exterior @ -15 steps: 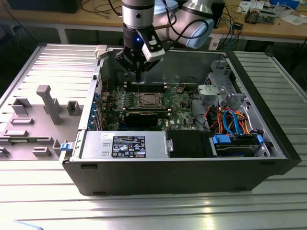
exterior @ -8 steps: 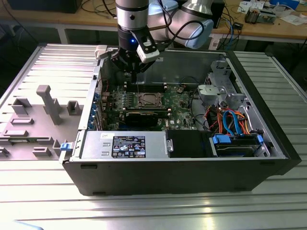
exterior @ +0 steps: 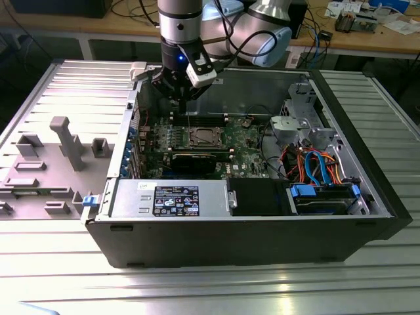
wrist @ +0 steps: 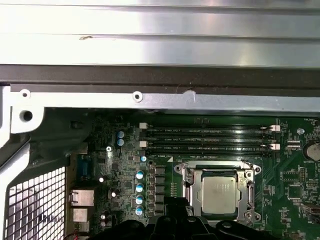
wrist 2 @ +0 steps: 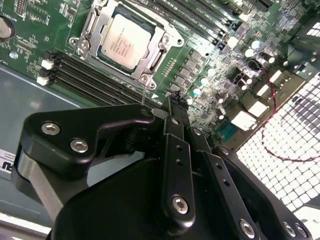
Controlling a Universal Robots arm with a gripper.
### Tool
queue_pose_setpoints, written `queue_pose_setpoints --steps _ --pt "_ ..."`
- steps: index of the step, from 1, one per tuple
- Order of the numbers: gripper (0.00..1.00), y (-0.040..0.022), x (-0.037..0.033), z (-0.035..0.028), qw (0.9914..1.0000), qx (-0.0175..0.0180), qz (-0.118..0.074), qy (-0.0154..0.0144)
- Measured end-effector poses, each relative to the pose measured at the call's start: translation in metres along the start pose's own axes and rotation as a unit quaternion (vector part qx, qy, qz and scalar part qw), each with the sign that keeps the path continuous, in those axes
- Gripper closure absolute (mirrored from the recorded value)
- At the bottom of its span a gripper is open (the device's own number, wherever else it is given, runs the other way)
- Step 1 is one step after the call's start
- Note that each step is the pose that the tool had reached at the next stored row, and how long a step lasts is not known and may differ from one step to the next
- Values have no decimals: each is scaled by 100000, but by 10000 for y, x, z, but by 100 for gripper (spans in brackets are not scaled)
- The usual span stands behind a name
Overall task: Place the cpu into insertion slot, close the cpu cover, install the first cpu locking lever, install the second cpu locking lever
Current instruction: 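Install the first cpu locking lever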
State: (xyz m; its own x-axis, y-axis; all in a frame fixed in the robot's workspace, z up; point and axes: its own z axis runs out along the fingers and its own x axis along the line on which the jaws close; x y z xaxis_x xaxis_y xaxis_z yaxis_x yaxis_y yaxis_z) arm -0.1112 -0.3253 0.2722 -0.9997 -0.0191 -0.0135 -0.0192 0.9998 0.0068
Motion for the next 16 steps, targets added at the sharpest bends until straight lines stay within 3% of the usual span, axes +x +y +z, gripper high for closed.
queue_pose_setpoints --steps 16 --pt "89 185 -2 113 100000 -281 -2 0"
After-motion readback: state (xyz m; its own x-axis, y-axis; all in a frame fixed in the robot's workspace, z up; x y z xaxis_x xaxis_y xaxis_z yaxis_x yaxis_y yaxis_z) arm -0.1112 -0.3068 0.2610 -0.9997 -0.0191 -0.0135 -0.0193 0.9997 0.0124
